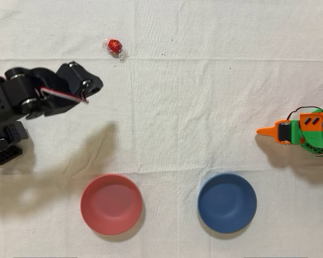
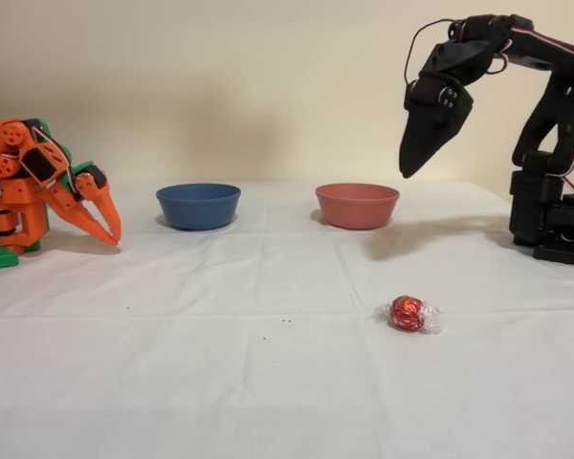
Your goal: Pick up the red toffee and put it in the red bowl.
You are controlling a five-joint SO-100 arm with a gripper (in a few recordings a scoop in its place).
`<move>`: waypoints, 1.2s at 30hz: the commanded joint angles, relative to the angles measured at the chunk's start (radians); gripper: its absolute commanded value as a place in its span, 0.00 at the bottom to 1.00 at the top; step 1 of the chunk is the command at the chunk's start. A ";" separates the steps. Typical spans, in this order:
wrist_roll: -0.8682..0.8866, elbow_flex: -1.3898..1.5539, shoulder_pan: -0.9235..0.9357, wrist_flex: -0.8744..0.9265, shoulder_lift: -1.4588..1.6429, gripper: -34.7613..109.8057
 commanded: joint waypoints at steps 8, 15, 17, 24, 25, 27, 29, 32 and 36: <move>-0.067 -0.186 -0.098 0.009 -0.183 0.24; -0.034 -0.290 -0.126 -0.032 -0.322 0.25; -0.031 -0.328 -0.133 -0.032 -0.367 0.27; -0.006 -0.407 -0.155 -0.017 -0.468 0.39; -0.003 -0.408 -0.164 -0.017 -0.476 0.39; 0.020 -0.420 -0.184 -0.006 -0.497 0.41; 0.031 -0.440 -0.209 0.009 -0.525 0.42; 0.046 -0.489 -0.229 0.017 -0.575 0.43; 0.052 -0.580 -0.252 0.029 -0.660 0.43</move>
